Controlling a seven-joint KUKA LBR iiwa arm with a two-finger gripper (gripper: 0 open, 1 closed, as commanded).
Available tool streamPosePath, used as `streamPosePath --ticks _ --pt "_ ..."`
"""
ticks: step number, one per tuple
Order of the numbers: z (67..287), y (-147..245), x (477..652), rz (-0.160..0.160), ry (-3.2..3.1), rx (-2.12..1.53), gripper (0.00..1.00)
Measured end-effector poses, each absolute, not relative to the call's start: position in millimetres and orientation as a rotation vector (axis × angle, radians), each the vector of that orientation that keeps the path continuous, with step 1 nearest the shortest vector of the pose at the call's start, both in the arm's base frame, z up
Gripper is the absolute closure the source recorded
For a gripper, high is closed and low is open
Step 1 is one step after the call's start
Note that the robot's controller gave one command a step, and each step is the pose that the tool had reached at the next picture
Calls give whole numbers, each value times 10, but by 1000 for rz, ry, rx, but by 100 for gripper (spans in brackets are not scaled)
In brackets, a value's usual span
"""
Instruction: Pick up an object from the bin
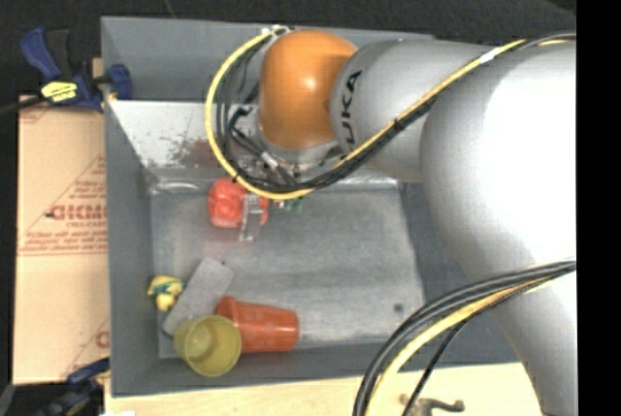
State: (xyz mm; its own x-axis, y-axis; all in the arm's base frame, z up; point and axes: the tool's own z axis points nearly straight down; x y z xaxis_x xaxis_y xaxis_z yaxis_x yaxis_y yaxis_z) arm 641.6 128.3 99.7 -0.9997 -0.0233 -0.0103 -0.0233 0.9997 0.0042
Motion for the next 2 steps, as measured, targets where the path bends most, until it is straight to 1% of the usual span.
streamPosePath --ticks 1,2 --pt "1340 1288 6447 10 3119 -36 100" --pt "1547 1286 6449 11 3119 -34 100"
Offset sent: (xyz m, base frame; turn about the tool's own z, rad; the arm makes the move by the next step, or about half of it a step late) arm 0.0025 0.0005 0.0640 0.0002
